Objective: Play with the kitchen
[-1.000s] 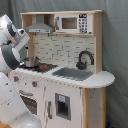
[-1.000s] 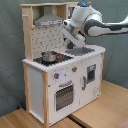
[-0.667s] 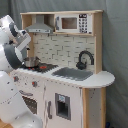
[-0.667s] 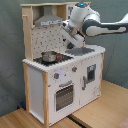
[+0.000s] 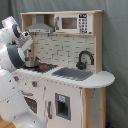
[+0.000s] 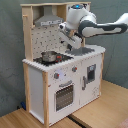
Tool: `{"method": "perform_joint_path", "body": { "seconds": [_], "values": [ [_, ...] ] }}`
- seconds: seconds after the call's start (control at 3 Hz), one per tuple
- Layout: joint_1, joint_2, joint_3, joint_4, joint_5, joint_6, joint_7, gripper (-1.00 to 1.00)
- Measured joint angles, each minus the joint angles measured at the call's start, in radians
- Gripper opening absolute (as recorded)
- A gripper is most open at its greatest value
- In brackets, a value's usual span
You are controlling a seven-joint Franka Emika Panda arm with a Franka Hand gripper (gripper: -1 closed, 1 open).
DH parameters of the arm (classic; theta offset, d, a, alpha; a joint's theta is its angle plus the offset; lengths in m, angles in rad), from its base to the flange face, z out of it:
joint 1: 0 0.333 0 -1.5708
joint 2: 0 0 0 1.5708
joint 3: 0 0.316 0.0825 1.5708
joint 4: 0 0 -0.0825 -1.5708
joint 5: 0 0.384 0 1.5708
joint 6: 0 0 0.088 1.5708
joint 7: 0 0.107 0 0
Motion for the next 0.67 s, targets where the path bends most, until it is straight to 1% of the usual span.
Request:
{"method": "perform_joint_path", "body": {
  "seconds": [0.67],
  "values": [
    [-0.146,-0.006,0.139,0.054,0.007,-0.005,-0.063,1.0]
  ]
}}
